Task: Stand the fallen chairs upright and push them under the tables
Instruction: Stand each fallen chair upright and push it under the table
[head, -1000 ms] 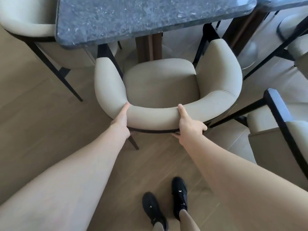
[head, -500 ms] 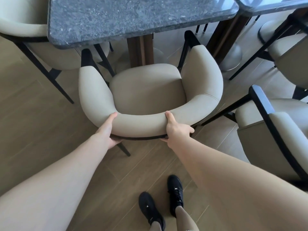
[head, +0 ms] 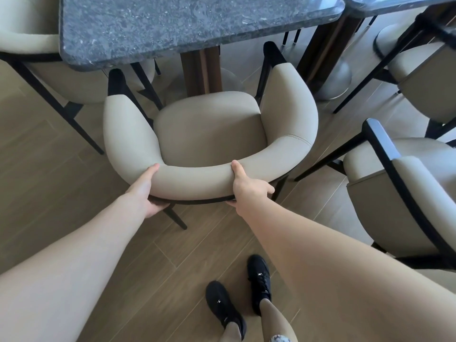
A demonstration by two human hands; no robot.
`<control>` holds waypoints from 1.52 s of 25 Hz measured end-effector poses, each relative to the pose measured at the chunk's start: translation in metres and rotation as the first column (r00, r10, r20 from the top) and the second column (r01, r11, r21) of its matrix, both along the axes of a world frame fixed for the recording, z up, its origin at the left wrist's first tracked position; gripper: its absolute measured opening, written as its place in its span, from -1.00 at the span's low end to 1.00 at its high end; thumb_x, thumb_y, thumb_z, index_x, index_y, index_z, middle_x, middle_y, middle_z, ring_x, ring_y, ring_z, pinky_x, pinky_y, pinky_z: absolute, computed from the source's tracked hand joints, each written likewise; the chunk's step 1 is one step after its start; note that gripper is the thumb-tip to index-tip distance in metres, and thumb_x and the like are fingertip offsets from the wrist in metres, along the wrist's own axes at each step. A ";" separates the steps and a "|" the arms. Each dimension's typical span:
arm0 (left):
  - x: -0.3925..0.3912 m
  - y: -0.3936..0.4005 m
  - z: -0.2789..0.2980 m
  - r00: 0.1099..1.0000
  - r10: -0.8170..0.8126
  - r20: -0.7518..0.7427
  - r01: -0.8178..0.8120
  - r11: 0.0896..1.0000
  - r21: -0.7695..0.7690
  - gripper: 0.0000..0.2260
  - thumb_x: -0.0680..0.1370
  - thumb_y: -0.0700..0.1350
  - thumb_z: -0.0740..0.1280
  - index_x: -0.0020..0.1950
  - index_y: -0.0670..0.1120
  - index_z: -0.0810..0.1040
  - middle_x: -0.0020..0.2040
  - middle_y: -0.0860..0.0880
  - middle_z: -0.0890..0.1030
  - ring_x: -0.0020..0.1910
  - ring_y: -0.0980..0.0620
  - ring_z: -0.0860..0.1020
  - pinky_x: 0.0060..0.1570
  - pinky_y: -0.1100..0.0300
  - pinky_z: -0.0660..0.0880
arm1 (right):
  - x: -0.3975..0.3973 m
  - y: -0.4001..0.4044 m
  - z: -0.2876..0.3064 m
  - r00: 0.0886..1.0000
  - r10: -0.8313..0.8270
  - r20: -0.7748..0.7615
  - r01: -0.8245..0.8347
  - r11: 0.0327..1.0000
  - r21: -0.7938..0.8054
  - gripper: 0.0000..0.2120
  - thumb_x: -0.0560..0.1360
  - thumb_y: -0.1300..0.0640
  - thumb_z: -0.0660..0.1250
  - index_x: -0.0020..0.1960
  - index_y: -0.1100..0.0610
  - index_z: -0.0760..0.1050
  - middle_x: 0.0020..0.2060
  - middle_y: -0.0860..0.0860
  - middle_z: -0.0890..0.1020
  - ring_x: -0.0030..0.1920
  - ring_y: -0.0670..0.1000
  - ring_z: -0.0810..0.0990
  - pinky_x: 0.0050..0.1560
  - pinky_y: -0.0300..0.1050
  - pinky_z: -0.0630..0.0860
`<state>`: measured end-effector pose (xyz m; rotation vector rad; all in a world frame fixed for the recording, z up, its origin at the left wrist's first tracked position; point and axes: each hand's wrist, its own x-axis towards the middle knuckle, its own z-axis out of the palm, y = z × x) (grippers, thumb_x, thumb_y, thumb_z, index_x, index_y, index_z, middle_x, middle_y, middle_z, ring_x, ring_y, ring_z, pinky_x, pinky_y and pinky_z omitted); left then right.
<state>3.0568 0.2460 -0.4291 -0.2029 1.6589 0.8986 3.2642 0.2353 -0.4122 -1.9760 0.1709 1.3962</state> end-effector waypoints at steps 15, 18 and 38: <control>0.310 -0.040 0.139 0.726 -0.527 -0.442 0.640 0.752 0.155 -0.58 0.48 0.00 0.49 0.23 -0.20 0.55 0.28 -0.14 0.54 0.25 -0.16 0.53 0.28 0.05 0.46 | 0.231 -0.099 0.139 0.911 0.412 0.001 -0.411 0.909 0.064 -0.69 0.59 0.05 0.30 0.28 0.13 0.39 0.19 0.10 0.44 0.15 0.15 0.53 0.00 0.08 0.54; 0.394 -0.071 0.161 0.706 -0.661 -0.254 0.707 0.674 0.213 -0.79 0.54 0.00 0.45 0.06 -0.05 0.50 0.02 0.00 0.47 0.01 -0.02 0.49 0.12 0.09 0.43 | 0.324 -0.129 0.167 0.899 0.430 0.088 -0.437 0.893 0.105 -0.75 0.58 0.05 0.30 0.20 0.13 0.40 0.04 0.05 0.48 -0.10 0.07 0.55 -0.11 0.02 0.54; 0.689 -0.074 0.063 0.474 -0.674 -0.566 0.727 0.663 -0.180 -0.48 0.46 -0.04 0.54 0.34 -0.22 0.51 0.44 -0.25 0.28 0.36 -0.21 0.40 0.34 0.05 0.37 | 0.719 -0.137 0.107 0.737 0.547 0.397 -0.543 0.829 -0.133 -0.81 0.52 0.05 0.27 -0.14 0.18 0.47 -0.27 0.03 0.50 -0.15 0.10 0.55 -0.19 -0.14 0.51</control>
